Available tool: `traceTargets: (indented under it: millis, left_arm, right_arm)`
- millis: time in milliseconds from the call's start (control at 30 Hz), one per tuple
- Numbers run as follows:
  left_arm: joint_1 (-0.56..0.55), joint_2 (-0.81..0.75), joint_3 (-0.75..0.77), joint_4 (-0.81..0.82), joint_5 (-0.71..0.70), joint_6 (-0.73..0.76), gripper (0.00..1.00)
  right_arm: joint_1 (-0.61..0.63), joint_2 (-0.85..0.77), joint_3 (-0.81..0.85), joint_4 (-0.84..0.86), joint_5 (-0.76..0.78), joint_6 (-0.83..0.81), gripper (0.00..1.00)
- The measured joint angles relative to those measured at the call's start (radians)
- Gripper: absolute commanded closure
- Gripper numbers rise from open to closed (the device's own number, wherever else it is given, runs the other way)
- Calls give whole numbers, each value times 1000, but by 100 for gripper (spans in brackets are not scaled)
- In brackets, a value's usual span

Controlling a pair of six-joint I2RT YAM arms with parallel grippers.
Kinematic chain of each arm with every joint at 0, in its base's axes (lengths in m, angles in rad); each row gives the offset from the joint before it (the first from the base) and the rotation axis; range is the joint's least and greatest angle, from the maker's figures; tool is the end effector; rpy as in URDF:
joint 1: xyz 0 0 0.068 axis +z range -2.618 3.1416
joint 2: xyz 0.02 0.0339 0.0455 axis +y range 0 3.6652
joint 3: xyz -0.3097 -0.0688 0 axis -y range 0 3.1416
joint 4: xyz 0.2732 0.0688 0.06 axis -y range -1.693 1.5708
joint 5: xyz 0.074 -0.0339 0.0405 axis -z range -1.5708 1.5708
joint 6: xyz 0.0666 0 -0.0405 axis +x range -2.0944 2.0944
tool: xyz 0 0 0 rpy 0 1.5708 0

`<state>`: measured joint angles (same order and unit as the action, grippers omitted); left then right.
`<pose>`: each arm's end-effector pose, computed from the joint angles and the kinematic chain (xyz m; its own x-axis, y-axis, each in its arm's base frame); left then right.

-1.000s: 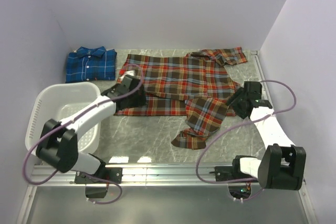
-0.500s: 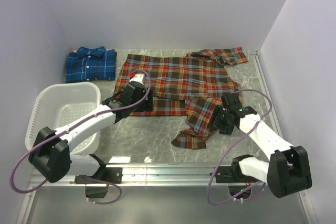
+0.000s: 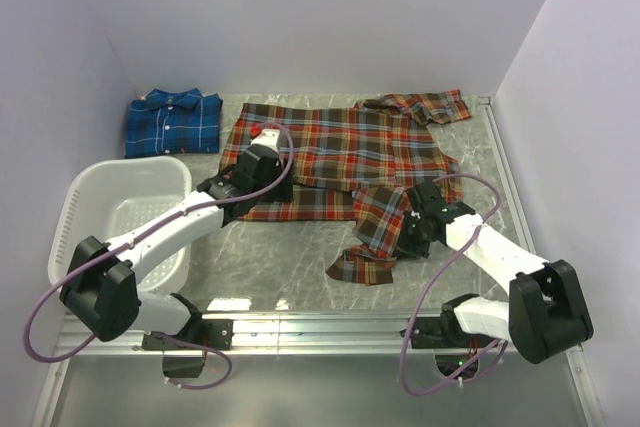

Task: Fold and stack the long sleeve shirts
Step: Fold the shirt

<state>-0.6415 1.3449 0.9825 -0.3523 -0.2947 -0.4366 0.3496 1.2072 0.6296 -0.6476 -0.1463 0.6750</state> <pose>0.2771 -0.1828 0.2843 -0.6437 -0.0243 -0.7649 0.1376 0.9795 -0.1469 0.2023 0.0841 0.1724 -0.9309 0.3187 -0.1788 0.2516 0.9138 0.3188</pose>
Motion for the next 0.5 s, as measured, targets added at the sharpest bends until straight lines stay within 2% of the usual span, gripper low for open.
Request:
traceTargets:
  millis: [33, 100, 300, 500]
  left_arm:
    - [0, 2, 0, 4, -4, 6, 18]
    - [0, 9, 0, 11, -11, 15, 19]
    - [4, 68, 0, 19, -13, 13, 19]
    - [22, 97, 0, 13, -18, 5, 19]
  right_arm:
    - [0, 0, 1, 0, 0, 4, 95]
    - [1, 0, 13, -6, 5, 11, 100]
    - [2, 49, 203, -30, 41, 16, 100]
    - [0, 186, 435, 1, 90, 15, 100]
